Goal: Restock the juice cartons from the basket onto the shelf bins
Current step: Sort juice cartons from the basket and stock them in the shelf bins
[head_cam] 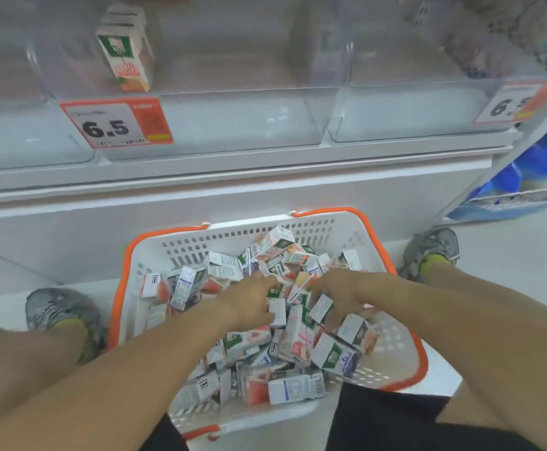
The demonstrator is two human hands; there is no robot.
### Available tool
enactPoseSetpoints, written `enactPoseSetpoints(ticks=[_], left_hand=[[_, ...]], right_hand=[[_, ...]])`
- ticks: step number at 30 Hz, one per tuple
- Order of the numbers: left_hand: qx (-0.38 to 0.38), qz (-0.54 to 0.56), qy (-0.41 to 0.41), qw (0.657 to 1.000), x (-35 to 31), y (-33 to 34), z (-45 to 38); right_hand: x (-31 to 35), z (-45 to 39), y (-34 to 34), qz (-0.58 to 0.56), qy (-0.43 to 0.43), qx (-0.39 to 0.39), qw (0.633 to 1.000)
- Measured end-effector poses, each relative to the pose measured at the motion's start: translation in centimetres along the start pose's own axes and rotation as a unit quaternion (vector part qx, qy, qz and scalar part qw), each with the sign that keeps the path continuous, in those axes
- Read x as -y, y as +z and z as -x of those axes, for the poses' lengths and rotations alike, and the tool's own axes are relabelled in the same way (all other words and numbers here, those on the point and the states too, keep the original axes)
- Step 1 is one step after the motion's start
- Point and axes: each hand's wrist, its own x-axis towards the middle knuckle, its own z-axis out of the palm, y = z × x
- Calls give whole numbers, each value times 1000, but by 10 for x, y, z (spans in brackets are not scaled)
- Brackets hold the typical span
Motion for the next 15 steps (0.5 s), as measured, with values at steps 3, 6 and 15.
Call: enactPoseSetpoints(ticks=[3, 6, 15], left_hand=[[25, -28, 6, 999, 5, 15, -8], [18, -51, 9, 999, 13, 27, -20], [-17, -21, -5, 1000, 8, 36, -35]], right_hand=[[3, -5, 3, 27, -15, 10, 999], [1, -3, -9, 42, -19, -15, 999], [-10, 31, -64, -22, -8, -136, 990]])
